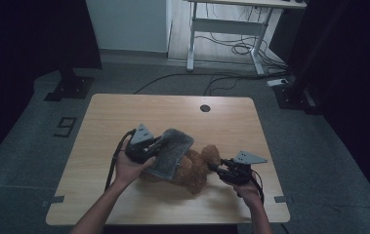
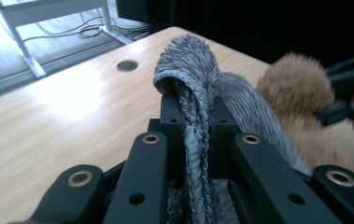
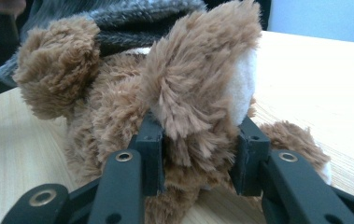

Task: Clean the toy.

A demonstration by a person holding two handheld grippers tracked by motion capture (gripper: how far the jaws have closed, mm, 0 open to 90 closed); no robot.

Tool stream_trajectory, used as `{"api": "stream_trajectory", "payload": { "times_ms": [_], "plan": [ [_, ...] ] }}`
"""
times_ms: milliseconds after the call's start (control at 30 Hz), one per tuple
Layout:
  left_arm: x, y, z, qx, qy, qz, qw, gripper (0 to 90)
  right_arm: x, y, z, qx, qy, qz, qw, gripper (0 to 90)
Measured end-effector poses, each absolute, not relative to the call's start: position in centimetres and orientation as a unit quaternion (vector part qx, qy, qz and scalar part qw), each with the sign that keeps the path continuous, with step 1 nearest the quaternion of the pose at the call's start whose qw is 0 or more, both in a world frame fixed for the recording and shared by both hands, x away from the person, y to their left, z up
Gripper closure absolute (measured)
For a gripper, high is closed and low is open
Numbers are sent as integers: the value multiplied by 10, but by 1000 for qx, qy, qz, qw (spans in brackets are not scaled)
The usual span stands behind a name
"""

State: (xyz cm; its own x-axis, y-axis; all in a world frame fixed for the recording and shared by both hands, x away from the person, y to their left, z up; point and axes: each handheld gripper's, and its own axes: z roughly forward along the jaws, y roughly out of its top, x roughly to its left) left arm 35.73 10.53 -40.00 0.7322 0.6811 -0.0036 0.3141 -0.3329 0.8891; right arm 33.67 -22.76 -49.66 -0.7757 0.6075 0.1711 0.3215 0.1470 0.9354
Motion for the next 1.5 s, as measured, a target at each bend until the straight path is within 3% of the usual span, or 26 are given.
{"api": "stream_trajectory", "payload": {
  "times_ms": [167, 367, 867, 1500],
  "plan": [
    [372, 56, -409, 818, 299, 146, 468, 796, 338, -230, -501, 325, 742, 573, 125, 616],
    [369, 25, -438, 844, 288, 140, 430, 795, 343, -238, -508, 360, 738, 556, 131, 626],
    [332, 98, -451, 813, 323, 223, 430, 793, 349, -234, -521, 381, 756, 518, 119, 658],
    [311, 156, -432, 782, 355, 234, 455, 787, 350, -237, -522, 385, 755, 520, 111, 677]
  ]
}}
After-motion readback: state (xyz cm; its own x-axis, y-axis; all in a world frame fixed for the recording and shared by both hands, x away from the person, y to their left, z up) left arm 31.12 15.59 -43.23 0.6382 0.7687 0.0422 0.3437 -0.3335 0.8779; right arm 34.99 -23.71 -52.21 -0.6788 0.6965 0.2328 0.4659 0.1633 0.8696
